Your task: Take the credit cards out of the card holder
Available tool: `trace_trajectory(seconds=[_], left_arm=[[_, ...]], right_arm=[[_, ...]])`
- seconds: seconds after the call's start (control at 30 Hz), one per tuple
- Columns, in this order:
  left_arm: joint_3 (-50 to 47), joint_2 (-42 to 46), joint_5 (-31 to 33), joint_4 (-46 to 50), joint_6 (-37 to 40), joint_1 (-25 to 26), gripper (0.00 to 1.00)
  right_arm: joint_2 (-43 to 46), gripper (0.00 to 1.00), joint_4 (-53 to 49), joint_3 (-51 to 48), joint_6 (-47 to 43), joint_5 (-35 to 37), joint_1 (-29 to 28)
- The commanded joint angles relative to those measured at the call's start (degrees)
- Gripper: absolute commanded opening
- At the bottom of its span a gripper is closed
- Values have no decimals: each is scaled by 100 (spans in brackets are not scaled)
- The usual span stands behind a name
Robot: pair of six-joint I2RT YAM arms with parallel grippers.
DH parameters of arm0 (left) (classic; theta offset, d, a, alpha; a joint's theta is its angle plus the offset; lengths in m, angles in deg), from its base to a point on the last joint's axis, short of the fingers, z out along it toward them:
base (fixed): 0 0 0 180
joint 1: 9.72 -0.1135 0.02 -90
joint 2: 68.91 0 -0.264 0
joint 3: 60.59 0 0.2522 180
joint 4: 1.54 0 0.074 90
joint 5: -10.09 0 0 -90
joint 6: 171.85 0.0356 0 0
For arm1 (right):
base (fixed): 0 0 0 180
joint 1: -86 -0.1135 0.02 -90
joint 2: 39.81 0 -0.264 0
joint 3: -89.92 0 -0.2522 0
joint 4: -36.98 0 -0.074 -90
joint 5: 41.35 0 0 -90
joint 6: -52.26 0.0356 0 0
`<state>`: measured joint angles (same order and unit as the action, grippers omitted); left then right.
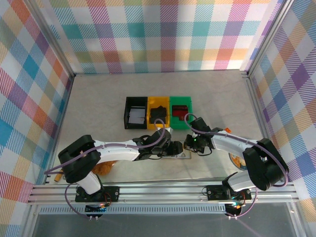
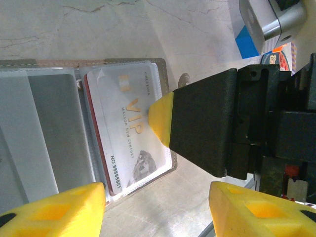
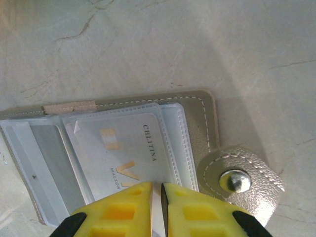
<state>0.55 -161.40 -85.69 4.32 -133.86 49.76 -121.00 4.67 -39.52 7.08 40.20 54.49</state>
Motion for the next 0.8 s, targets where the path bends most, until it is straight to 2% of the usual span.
trace_trajectory(seconds=[0.0, 0.77], left_arm=[[-80, -109, -52, -273, 24, -42, 56], [-117, -642, -39, -580, -152, -60, 41]], right_arm=[[-29, 17, -75, -216, 115, 71, 22], [68, 17, -35, -311, 209, 36, 22]])
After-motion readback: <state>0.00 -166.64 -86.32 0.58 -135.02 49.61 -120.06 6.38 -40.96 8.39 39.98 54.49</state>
